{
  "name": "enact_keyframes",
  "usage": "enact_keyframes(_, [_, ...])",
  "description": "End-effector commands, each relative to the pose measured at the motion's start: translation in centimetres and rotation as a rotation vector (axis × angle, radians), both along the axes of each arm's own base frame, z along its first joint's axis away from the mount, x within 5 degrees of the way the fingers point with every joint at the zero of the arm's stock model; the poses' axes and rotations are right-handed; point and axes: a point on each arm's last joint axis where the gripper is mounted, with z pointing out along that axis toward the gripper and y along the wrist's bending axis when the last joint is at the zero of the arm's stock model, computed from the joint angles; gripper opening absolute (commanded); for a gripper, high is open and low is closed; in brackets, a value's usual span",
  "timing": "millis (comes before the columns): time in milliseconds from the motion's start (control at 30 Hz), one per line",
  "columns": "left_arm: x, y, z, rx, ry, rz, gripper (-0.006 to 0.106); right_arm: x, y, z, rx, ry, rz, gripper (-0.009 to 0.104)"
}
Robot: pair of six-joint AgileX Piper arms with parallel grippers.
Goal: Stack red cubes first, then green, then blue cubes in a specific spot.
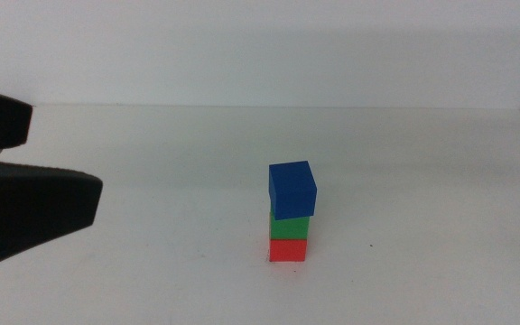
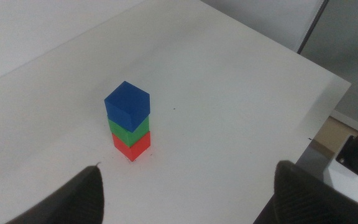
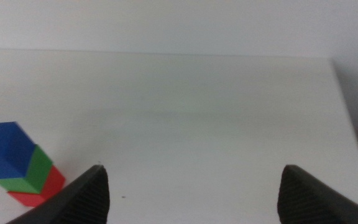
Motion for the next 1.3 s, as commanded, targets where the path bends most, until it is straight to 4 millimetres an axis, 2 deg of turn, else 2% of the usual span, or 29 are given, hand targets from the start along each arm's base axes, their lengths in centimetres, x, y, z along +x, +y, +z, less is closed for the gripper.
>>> enact_keyframes(0, [-0.1, 0.0, 0.2, -0.016, -0.010, -0.001, 0.094, 0.2, 0.1, -0.1, 0.007, -0.036, 0.016, 0.093])
enact_keyframes(467, [-0.3, 0.2, 0.3, -0.027, -0.021, 0.000, 0.094, 0.2, 0.1, 0.0, 0.012, -0.051, 0.012, 0.093])
enact_keyframes(567, [0.2, 0.2, 0.0, -0.040, -0.070, 0.028, 0.094, 0.2, 0.1, 0.0, 0.012, -0.051, 0.012, 0.093])
enact_keyframes(667, [1.0, 0.2, -1.2, -0.143, -0.191, 0.087, 0.094, 0.2, 0.1, 0.0, 0.012, -0.051, 0.012, 0.093])
enact_keyframes(833, [3.7, 0.6, -6.2, -0.272, -0.362, 0.273, 0.094, 0.4, 0.0, -0.2, 0.016, -0.102, 0.000, 0.093])
enact_keyframes(967, [3.7, 2.8, -10.1, -0.238, -0.403, 0.436, 0.094, 0.2, -0.2, -1.4, 0.063, -0.273, -0.038, 0.093])
enact_keyframes(1100, [2.4, 4.8, -13.8, -0.164, -0.423, 0.571, 0.094, -0.8, -0.7, -4.3, 0.007, -0.365, -0.061, 0.093])
enact_keyframes(1267, [0.1, 6.4, -17.7, -0.169, -0.466, 0.702, 0.094, -4.1, -1.3, -9.5, 0.002, -0.457, -0.111, 0.093])
